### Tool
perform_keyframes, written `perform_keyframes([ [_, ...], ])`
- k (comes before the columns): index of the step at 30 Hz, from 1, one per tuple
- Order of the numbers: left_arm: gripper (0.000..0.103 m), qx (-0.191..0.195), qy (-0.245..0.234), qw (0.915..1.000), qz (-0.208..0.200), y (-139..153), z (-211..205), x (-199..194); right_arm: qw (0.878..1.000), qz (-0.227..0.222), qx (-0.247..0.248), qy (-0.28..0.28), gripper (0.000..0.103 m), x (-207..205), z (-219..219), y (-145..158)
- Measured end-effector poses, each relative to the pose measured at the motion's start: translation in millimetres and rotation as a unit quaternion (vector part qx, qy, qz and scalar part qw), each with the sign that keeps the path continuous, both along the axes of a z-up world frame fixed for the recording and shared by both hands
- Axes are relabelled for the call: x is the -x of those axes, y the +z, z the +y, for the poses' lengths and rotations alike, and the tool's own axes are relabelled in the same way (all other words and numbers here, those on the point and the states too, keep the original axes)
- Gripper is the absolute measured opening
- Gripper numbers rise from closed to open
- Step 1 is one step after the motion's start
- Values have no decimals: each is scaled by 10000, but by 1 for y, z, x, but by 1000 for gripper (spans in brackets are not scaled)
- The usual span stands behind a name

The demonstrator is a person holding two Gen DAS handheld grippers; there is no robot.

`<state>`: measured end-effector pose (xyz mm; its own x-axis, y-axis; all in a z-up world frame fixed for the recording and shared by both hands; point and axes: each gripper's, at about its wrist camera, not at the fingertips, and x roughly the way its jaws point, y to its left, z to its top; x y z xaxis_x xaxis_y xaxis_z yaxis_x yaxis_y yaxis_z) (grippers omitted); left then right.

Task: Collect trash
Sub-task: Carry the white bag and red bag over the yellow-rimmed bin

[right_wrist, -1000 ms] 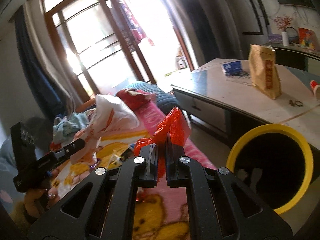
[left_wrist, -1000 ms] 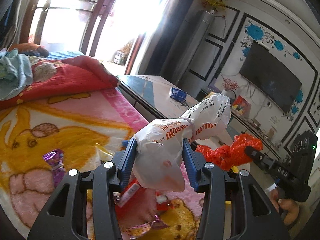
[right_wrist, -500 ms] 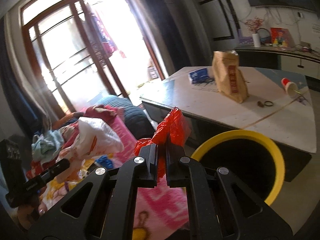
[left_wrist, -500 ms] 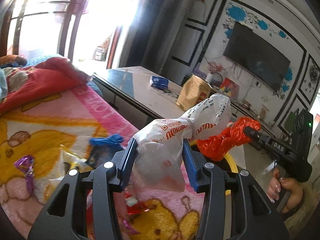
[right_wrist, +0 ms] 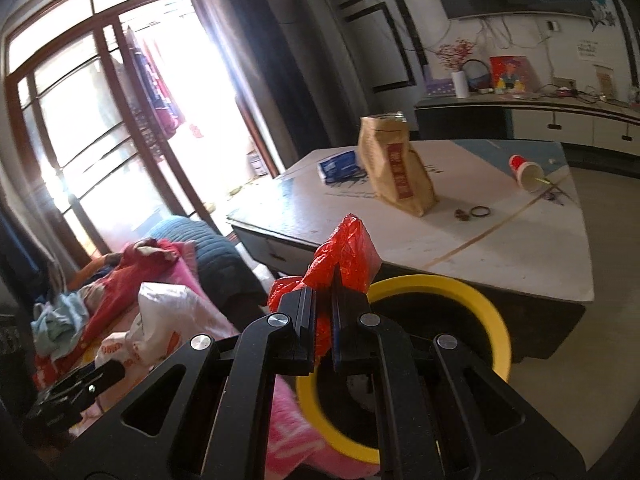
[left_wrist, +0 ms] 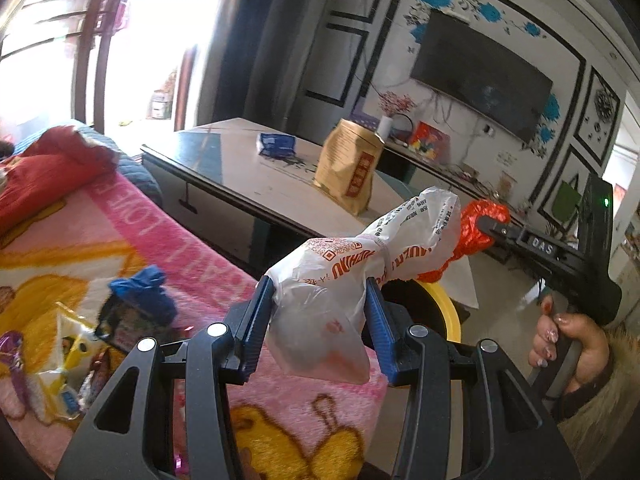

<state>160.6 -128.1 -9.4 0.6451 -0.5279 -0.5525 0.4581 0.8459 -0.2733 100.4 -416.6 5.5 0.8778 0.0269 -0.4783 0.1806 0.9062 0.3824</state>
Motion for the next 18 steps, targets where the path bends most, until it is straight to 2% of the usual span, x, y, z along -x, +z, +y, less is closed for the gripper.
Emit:
perform_keyframes([
  [18,44,-458,-610,9970,160,-31,-70,-10,9977,354,58,-574,3,-4,-41,-25],
])
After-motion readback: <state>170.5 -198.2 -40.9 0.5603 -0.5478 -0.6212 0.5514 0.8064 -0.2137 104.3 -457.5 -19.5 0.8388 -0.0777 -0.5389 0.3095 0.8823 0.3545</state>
